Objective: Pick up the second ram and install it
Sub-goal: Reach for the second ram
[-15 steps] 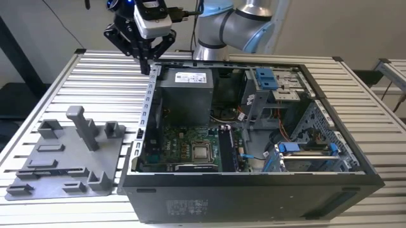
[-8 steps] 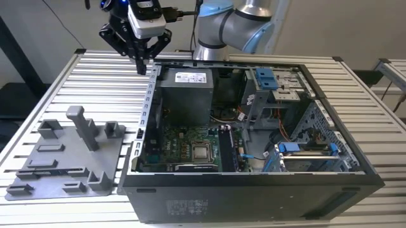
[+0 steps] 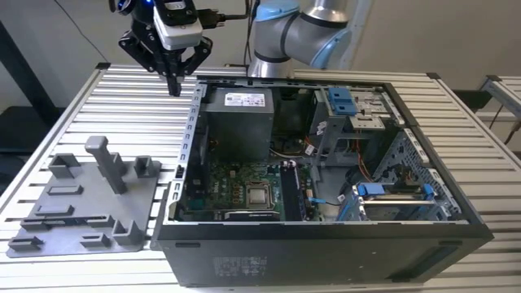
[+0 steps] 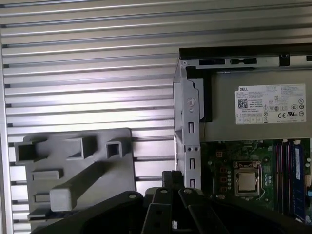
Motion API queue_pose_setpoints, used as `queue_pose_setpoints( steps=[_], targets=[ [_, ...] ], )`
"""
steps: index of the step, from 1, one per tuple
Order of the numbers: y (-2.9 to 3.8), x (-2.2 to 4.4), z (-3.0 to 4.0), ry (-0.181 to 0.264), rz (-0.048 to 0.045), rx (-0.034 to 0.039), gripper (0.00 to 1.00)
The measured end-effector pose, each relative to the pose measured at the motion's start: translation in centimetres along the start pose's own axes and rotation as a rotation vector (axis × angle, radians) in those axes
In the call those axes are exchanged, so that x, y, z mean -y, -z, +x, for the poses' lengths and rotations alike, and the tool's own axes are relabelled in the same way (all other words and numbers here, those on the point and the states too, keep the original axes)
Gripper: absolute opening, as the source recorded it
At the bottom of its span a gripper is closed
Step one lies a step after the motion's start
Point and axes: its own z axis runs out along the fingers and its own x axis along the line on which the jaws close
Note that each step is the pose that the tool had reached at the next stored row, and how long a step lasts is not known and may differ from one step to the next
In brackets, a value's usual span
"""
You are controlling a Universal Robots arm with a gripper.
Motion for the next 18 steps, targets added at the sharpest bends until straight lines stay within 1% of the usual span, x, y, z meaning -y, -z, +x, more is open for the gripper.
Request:
queue_pose_setpoints(
  steps=[8,18],
  targets=[
    [-0.05,0.08,1.12,0.000,0.0005,0.0001,0.11],
    [-0.10,0.15,2.17,0.000,0.0007,0.0001,0.11]
  ],
)
